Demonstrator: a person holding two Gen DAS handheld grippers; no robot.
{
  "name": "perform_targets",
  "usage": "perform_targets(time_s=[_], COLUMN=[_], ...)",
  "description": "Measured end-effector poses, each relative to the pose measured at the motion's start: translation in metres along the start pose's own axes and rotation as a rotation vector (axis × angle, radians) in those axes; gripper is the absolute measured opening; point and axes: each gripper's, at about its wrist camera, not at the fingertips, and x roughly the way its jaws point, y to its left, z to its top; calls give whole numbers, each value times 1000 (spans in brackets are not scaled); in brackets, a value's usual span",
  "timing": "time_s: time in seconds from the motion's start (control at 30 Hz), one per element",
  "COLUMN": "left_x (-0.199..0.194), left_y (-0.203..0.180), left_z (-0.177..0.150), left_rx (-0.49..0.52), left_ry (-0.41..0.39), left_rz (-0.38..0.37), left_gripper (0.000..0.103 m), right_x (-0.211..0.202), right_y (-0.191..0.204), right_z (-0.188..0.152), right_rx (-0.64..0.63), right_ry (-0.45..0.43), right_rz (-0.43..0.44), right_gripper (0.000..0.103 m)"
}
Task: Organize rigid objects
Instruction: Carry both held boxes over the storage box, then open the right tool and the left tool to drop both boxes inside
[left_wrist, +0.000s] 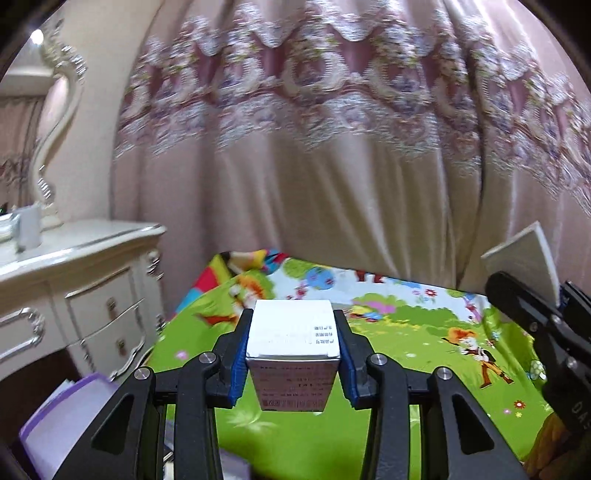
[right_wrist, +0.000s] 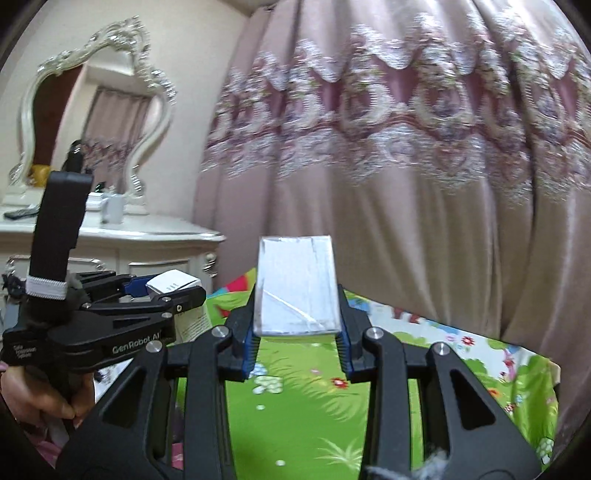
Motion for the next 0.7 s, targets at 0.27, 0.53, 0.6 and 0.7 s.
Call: perform_targets(time_s=[0.27, 0.53, 0.6, 0.7], left_x=[-12, -25, -28, -32], left_y=[47, 120, 144, 169], left_z=[-18, -53, -67, -84], left_rx=[-61, -192, -245, -302], left_ry=[23, 103, 140, 190], left_rz=[93, 246, 294, 344], left_gripper=[42, 42, 42, 42], right_x=[17, 40, 48, 64], right_y=[49, 103, 122, 149], right_z=[3, -2, -8, -17], right_rx=[-105, -213, -260, -315], right_ry=[25, 73, 105, 165], right_rz=[144, 311, 370, 471], right_gripper=[39, 39, 39, 39])
